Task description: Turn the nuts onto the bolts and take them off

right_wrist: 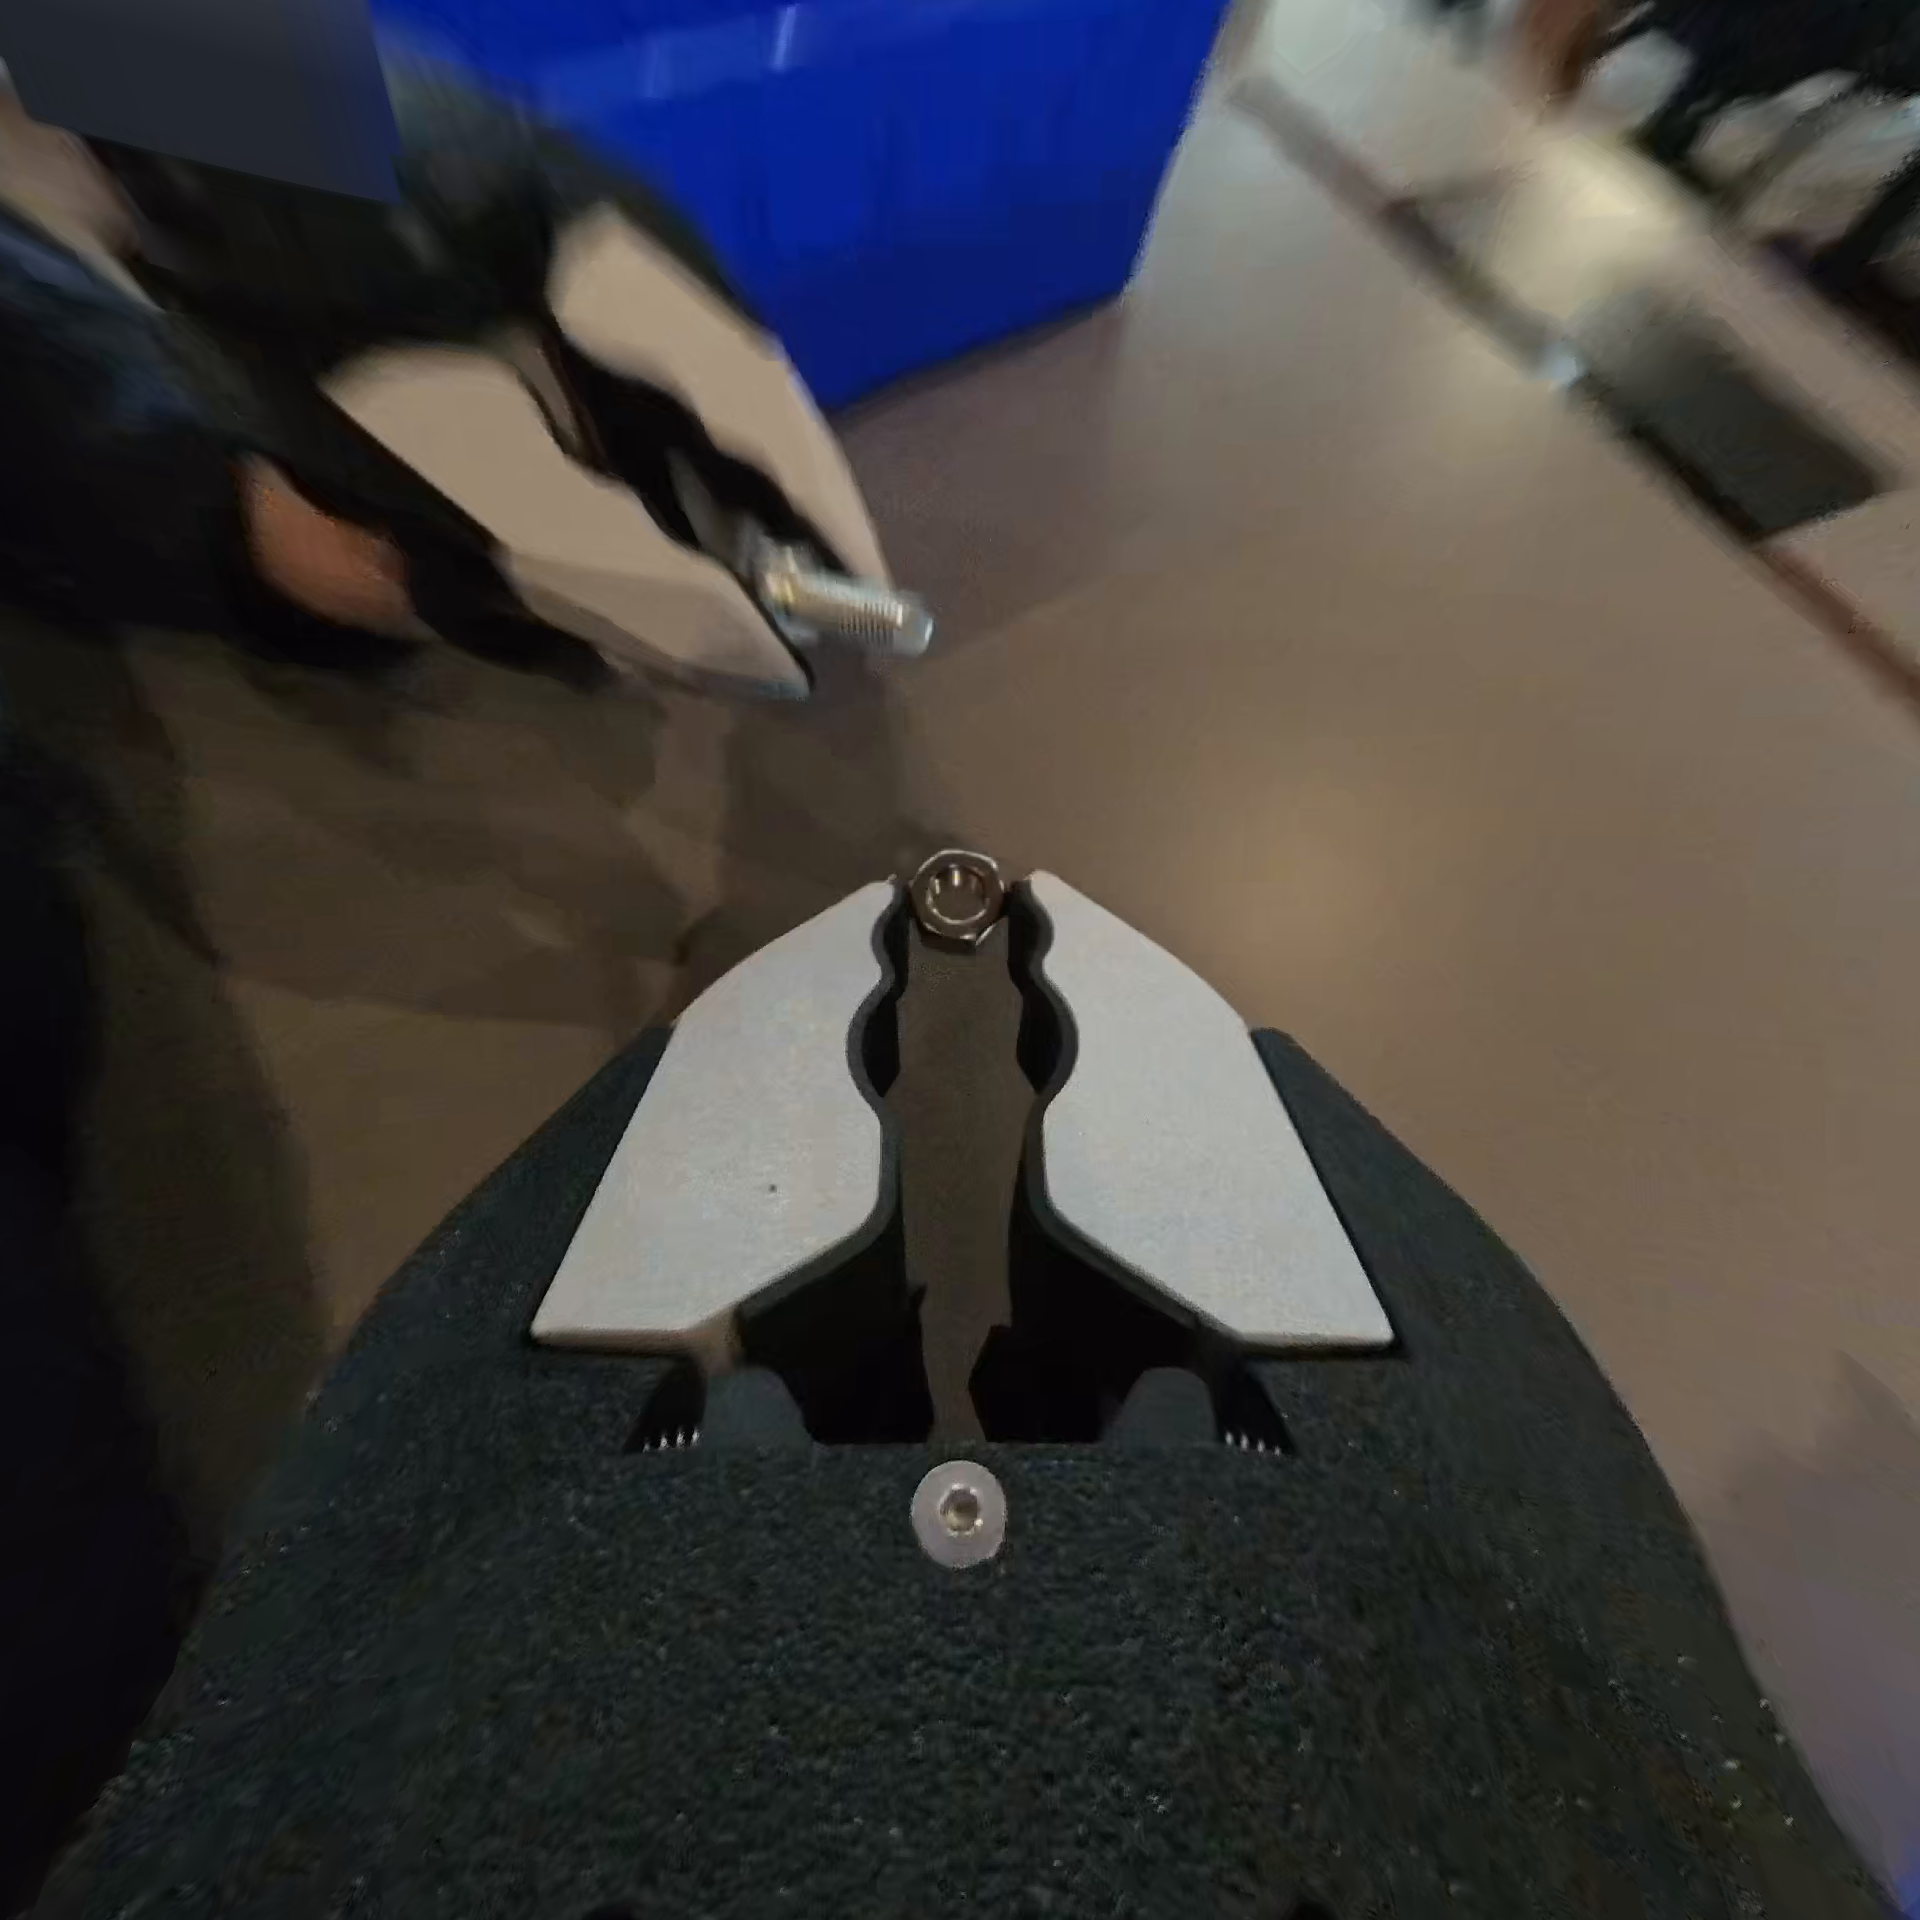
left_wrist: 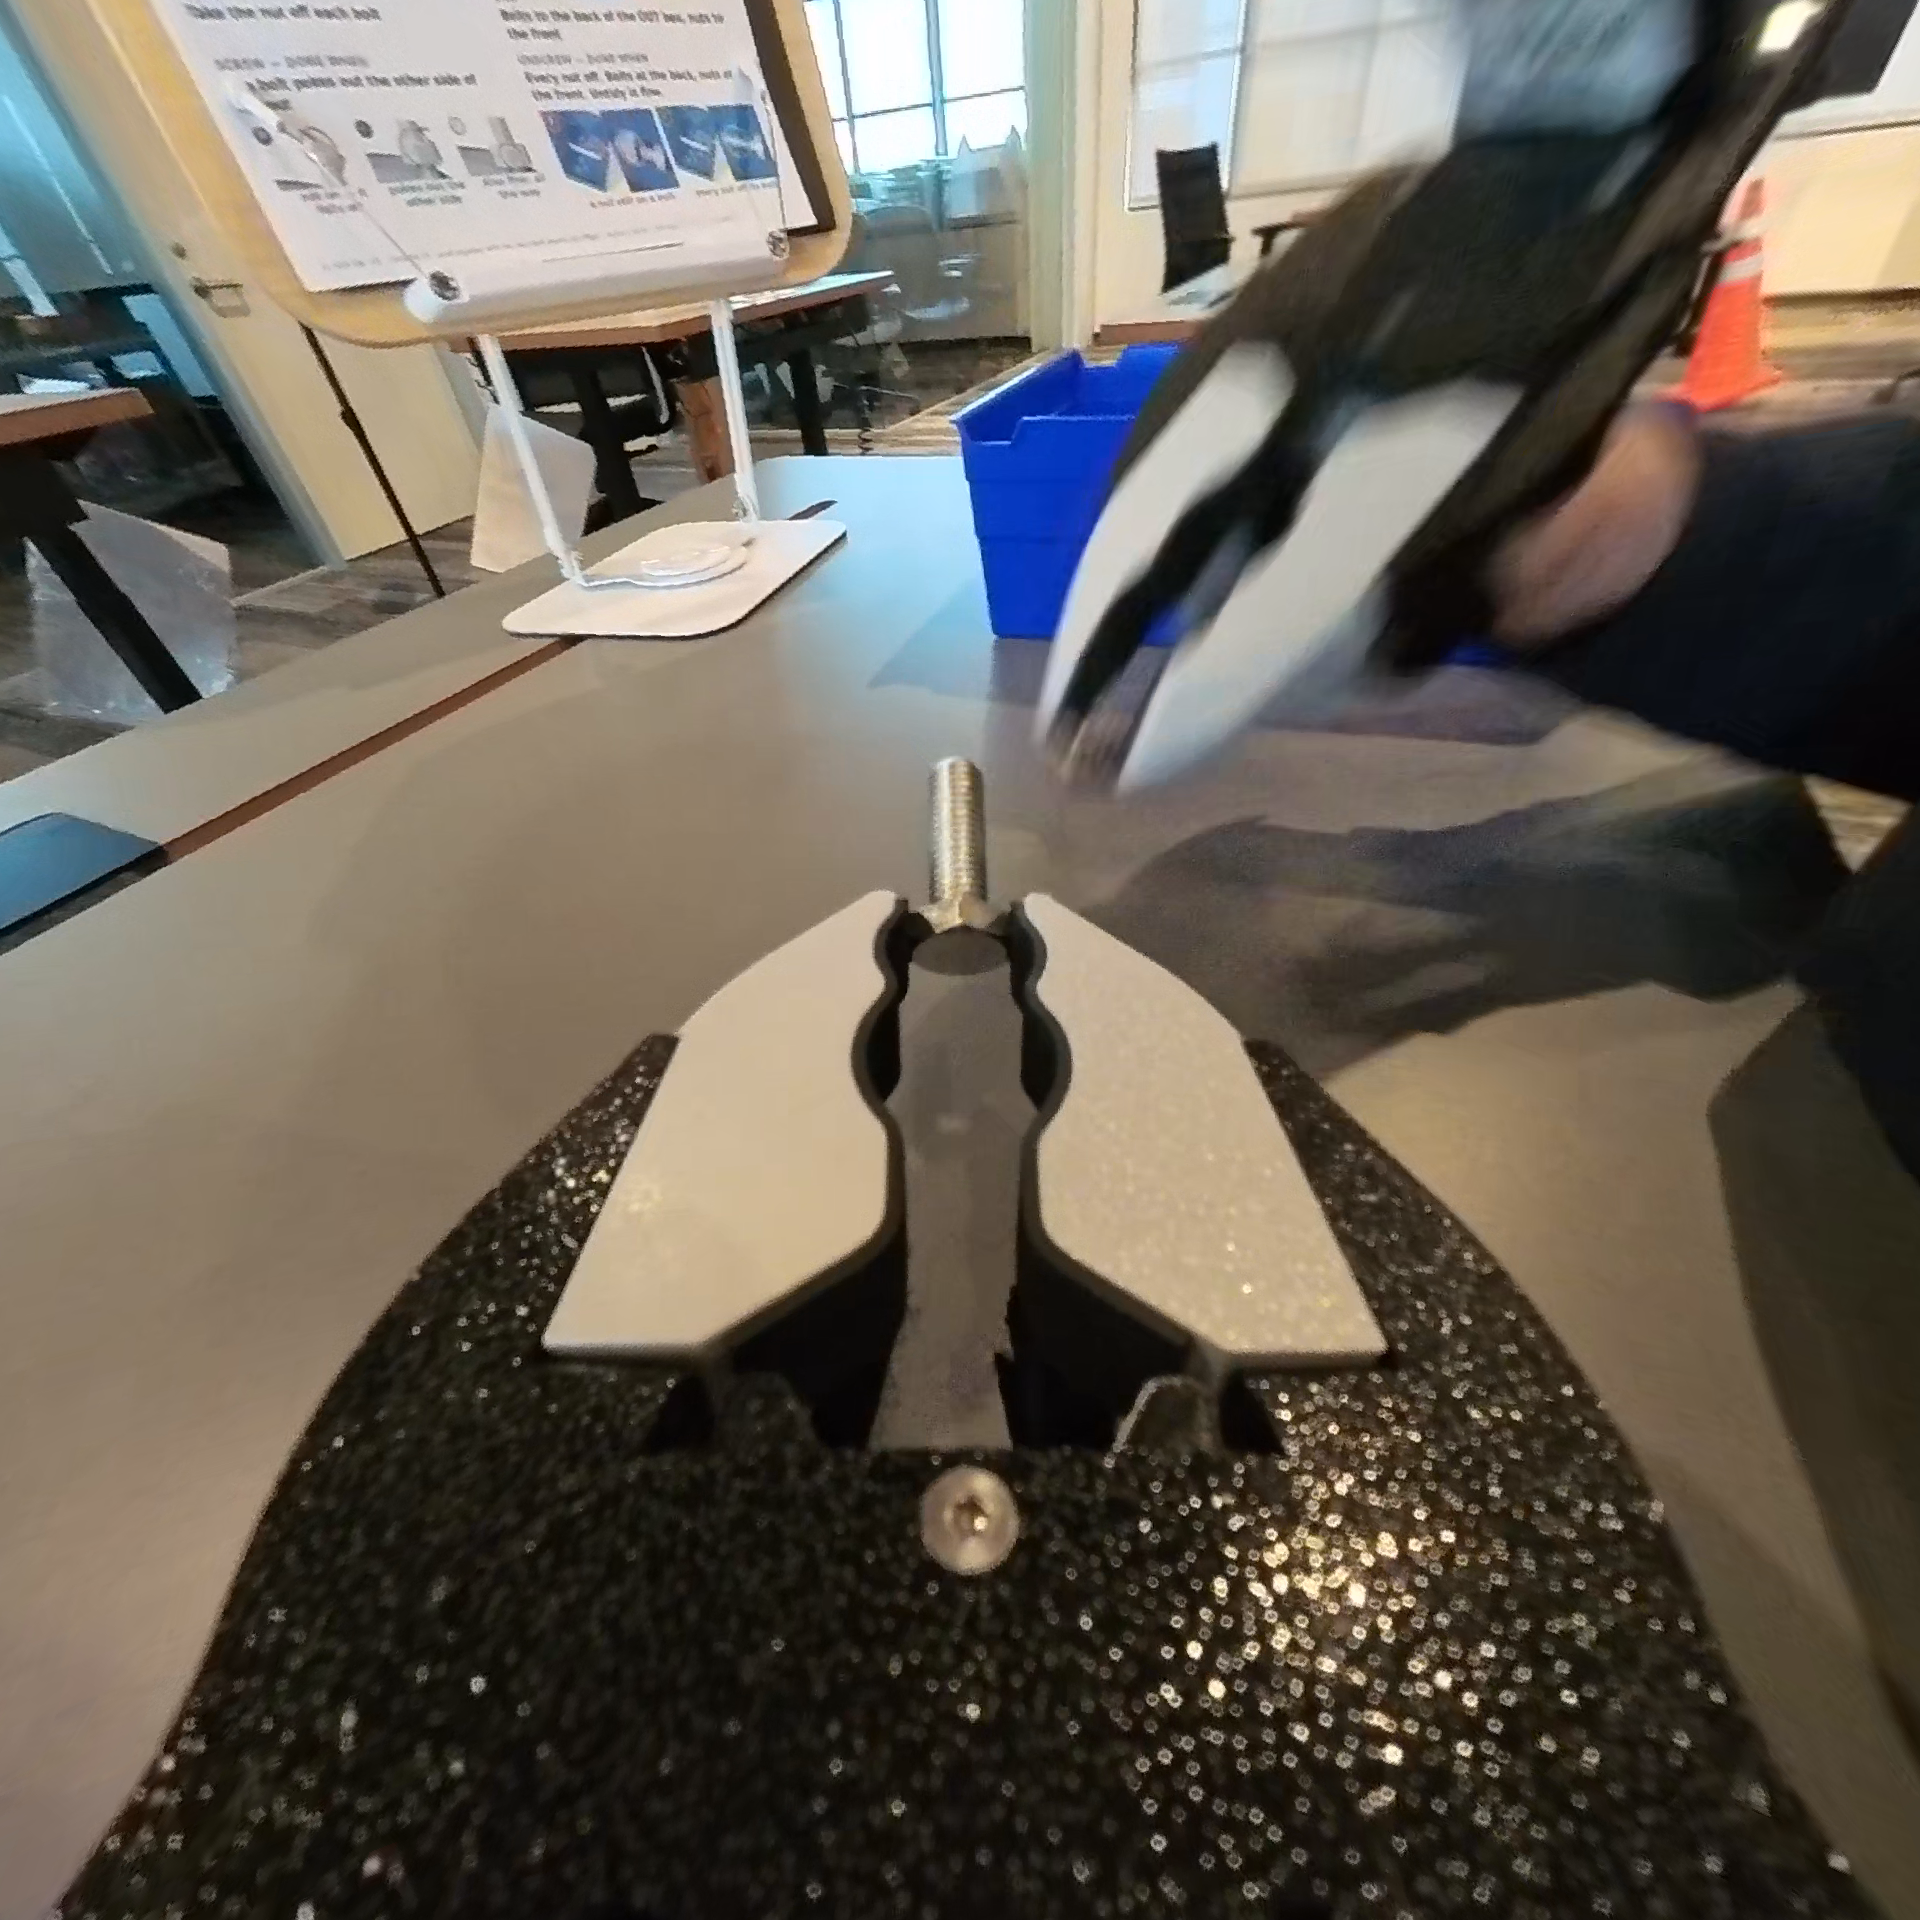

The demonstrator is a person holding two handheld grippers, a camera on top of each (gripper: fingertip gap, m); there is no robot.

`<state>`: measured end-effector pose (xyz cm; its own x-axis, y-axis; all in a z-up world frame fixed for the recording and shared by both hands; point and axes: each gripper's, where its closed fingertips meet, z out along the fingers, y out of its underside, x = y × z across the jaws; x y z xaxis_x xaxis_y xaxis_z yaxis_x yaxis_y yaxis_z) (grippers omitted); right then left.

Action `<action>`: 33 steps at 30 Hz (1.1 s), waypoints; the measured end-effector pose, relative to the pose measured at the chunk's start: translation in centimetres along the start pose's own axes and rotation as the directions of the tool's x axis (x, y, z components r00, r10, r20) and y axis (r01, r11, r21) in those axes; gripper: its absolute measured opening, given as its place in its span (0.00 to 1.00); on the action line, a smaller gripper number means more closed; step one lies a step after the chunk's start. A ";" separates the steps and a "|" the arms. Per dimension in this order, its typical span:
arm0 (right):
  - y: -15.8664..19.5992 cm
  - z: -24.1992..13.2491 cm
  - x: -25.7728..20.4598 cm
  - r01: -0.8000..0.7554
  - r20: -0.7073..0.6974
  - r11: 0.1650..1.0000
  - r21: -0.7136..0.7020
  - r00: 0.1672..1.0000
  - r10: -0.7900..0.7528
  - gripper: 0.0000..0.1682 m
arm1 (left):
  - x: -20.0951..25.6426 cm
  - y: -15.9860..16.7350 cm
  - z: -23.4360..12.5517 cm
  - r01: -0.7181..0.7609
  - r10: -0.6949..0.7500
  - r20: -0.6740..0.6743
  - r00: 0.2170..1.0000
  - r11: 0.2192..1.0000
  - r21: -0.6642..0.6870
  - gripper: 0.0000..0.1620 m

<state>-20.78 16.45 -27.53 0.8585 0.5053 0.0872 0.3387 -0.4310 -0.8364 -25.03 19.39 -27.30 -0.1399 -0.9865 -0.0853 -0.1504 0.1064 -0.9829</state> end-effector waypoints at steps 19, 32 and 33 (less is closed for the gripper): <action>20.2 -24.0 12.3 -0.376 -0.462 0.784 -0.494 0.877 0.130 0.11 | 1.8 0.4 0.7 -0.036 0.034 -0.064 0.997 0.999 -0.039 0.11; 24.5 -22.3 12.7 -0.428 -0.417 0.700 -0.572 0.886 0.201 0.12 | 2.2 0.6 0.9 -0.053 0.049 -0.077 0.996 0.997 -0.054 0.11; 24.6 -22.3 12.7 -0.446 -0.427 0.692 -0.567 0.878 0.216 0.12 | 2.2 0.7 0.9 -0.055 0.050 -0.078 0.996 0.997 -0.055 0.11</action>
<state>7.01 -4.45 -34.87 0.9914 0.0316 0.1268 0.0700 -0.9478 -0.3111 -24.58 17.21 -28.27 -0.2231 -0.9672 -0.1215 -0.1961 0.1667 -0.9663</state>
